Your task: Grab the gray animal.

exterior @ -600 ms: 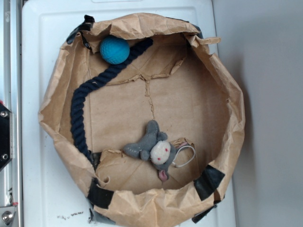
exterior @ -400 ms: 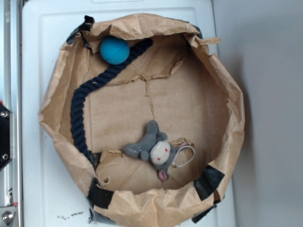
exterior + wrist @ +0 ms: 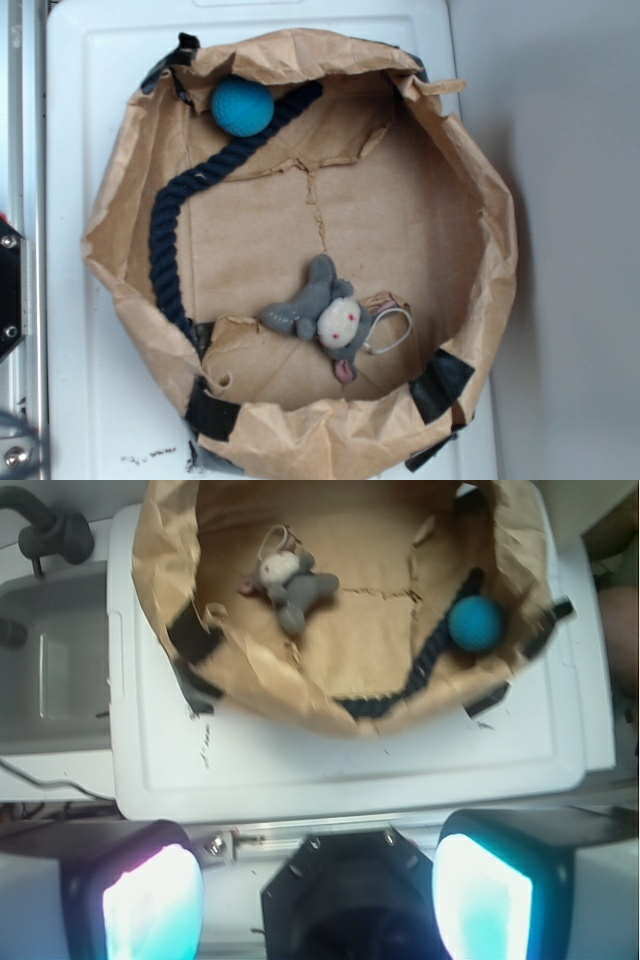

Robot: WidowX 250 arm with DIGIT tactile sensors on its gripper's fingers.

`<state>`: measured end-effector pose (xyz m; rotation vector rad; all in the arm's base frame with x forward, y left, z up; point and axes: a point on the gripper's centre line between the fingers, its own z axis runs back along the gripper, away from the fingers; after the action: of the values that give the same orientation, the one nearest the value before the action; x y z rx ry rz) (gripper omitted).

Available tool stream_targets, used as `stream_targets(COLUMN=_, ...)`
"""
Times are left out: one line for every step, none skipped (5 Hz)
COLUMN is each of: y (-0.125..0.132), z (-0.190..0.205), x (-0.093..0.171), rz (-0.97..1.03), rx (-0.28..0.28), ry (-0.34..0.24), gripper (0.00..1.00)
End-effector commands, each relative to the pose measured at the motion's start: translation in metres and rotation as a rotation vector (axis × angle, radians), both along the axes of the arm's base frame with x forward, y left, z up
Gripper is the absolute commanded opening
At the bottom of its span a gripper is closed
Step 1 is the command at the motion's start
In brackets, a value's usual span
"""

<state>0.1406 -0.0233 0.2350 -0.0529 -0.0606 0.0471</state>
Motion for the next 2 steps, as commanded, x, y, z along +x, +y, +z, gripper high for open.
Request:
stream_targets(y=0.009, z=-0.013, x=0.076, rz=-0.164, rx=-0.005, ry=-0.092, gripper=1.0)
stream_targets(y=0.027, z=-0.038, x=0.116, rz=-0.279, rx=0.059, ry=-0.06, gripper=1.0)
